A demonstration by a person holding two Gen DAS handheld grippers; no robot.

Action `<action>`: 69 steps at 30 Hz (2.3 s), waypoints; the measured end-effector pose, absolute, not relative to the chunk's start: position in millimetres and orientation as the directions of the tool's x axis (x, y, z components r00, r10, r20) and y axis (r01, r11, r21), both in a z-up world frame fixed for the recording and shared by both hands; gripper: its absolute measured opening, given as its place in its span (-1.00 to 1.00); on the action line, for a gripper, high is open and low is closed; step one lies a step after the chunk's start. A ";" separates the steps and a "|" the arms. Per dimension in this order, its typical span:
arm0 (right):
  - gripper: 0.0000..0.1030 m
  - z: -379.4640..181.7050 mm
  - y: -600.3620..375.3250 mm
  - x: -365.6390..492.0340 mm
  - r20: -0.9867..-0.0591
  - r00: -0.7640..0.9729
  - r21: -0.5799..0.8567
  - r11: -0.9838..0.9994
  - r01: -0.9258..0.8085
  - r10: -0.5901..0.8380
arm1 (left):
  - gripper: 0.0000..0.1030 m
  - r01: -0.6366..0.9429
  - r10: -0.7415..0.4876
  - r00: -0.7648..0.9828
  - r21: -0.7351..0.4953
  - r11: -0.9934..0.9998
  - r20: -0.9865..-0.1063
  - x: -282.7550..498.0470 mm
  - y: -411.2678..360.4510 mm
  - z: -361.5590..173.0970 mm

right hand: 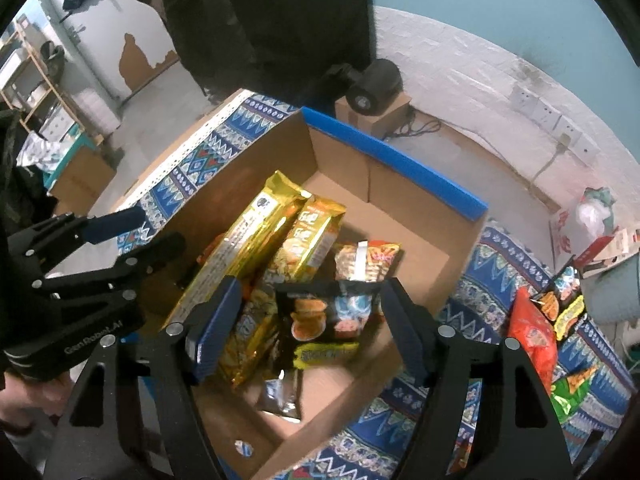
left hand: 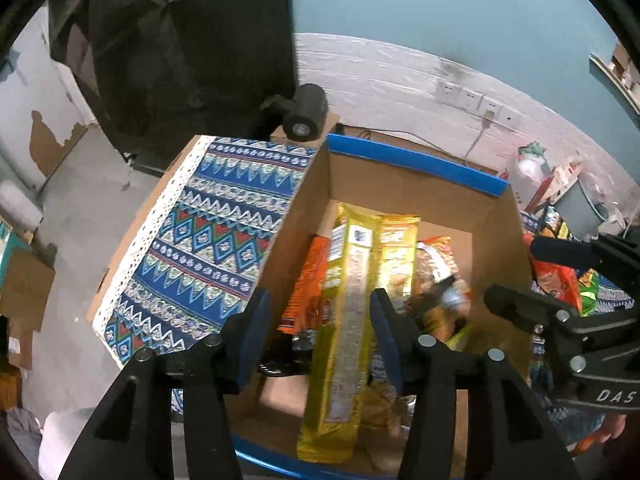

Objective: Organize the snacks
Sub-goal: 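Open both tools to drop the snacks into the box and withdraw, then grasp red-orange chip bag with left tool while right tool grasps green snack bag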

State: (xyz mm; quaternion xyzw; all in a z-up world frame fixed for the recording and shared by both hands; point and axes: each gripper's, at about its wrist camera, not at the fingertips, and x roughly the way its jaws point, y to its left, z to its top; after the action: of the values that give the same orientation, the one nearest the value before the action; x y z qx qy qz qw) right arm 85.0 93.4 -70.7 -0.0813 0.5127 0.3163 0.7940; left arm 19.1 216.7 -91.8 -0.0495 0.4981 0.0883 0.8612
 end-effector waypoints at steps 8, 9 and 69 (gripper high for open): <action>0.49 -55.6 55.8 84.7 -0.859 0.337 0.154 0.823 -0.546 0.385 | 0.08 -0.129 0.026 0.501 -0.045 0.991 -0.865 22.0 183.9 -81.8; 0.49 -55.1 50.9 84.8 -0.860 0.343 0.148 0.828 -0.541 0.378 | 0.08 -0.115 0.021 0.506 -0.044 0.992 -0.863 22.6 177.5 -79.3; 0.55 -179.2 -173.6 153.4 -0.953 0.303 -0.087 0.966 -0.242 -0.010 | 0.37 0.216 0.058 0.359 0.144 0.966 -0.931 123.4 -34.0 -158.7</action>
State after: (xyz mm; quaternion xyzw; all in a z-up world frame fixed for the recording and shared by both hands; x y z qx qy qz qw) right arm 153.4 -173.6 -179.2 -0.1076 0.5859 0.0724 0.7999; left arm 123.4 -34.0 -158.7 0.1216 0.5639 -0.0485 0.8154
